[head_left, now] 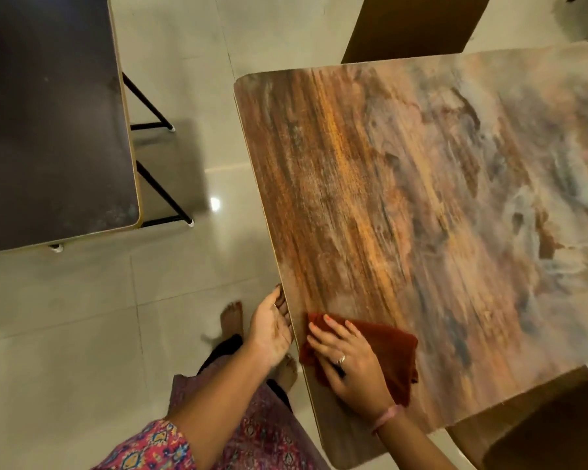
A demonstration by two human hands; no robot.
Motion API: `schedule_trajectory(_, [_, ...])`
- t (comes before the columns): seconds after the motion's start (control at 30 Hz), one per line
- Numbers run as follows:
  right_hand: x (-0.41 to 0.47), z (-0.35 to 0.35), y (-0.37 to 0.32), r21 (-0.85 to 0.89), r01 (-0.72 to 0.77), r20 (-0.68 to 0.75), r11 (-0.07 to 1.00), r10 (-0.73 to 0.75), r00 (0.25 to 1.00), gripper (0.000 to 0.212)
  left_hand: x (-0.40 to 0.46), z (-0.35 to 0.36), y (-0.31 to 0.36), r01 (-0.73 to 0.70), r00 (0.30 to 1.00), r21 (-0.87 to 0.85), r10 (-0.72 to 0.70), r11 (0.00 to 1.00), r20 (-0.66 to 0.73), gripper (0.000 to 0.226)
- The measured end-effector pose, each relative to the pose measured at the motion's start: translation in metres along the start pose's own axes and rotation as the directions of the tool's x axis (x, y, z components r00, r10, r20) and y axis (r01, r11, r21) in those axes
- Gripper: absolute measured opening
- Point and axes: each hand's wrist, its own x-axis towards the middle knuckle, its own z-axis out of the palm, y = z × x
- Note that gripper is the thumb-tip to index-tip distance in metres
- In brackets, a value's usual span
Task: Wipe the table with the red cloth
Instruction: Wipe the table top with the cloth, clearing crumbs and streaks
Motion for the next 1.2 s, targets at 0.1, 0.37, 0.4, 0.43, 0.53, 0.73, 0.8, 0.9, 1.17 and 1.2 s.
schedule_trajectory(0.1, [-0.038, 0.004, 0.000, -0.003, 0.025, 0.024, 1.000, -0.025, 0.999, 0.041, -0.011, -0.012, -0.030, 0.000, 1.000, -0.035, 0.000, 0.999, -0.001, 0.034])
schedule_trajectory(0.37, [0.068, 0.003, -0.003, -0.035, 0.087, -0.005, 0.996, -0.087, 0.996, 0.034, -0.030, -0.024, -0.058, -0.049, 0.999, -0.207, 0.048, 0.977, -0.012, 0.030])
schedule_trajectory(0.4, [0.094, 0.002, -0.004, -0.037, 0.071, -0.010, 0.997, -0.072, 0.997, 0.034, -0.030, -0.024, -0.056, -0.044, 0.999, -0.185, 0.042, 0.982, -0.013, 0.029])
schedule_trajectory(0.43, [0.121, -0.001, -0.004, -0.036, 0.046, -0.014, 0.998, -0.046, 0.999, 0.033, -0.031, -0.023, -0.056, -0.035, 0.999, -0.166, 0.035, 0.985, -0.005, 0.033])
schedule_trajectory(0.53, [0.173, -0.006, -0.008, -0.027, -0.046, -0.050, 0.999, 0.045, 0.998, 0.032, -0.031, -0.021, -0.057, -0.021, 0.999, -0.124, 0.024, 0.992, 0.022, 0.042])
schedule_trajectory(0.73, [0.045, 0.024, -0.029, 0.033, -0.121, -0.121, 0.992, 0.124, 0.985, 0.035, -0.032, -0.034, -0.049, 0.028, 0.998, -0.147, -0.021, 0.989, 0.051, 0.046])
schedule_trajectory(0.8, [-0.026, 0.032, -0.032, 0.038, -0.104, -0.088, 0.994, 0.107, 0.990, 0.038, -0.034, -0.038, -0.044, 0.051, 0.996, -0.133, -0.041, 0.990, 0.075, 0.054])
schedule_trajectory(0.9, [-0.072, 0.030, -0.029, 0.025, -0.076, -0.050, 0.997, 0.077, 0.996, 0.038, -0.036, -0.044, -0.042, 0.066, 0.993, -0.102, -0.056, 0.993, 0.100, 0.059])
schedule_trajectory(1.17, [0.083, -0.003, -0.007, 0.062, -0.294, -0.274, 0.954, 0.300, 0.914, 0.029, -0.044, -0.052, -0.056, 0.113, 0.992, 0.011, -0.113, 0.994, 0.053, 0.048])
schedule_trajectory(1.2, [0.091, -0.001, -0.008, 0.080, -0.333, -0.294, 0.940, 0.341, 0.893, 0.029, -0.045, -0.054, -0.057, 0.119, 0.992, 0.010, -0.119, 0.993, 0.051, 0.049])
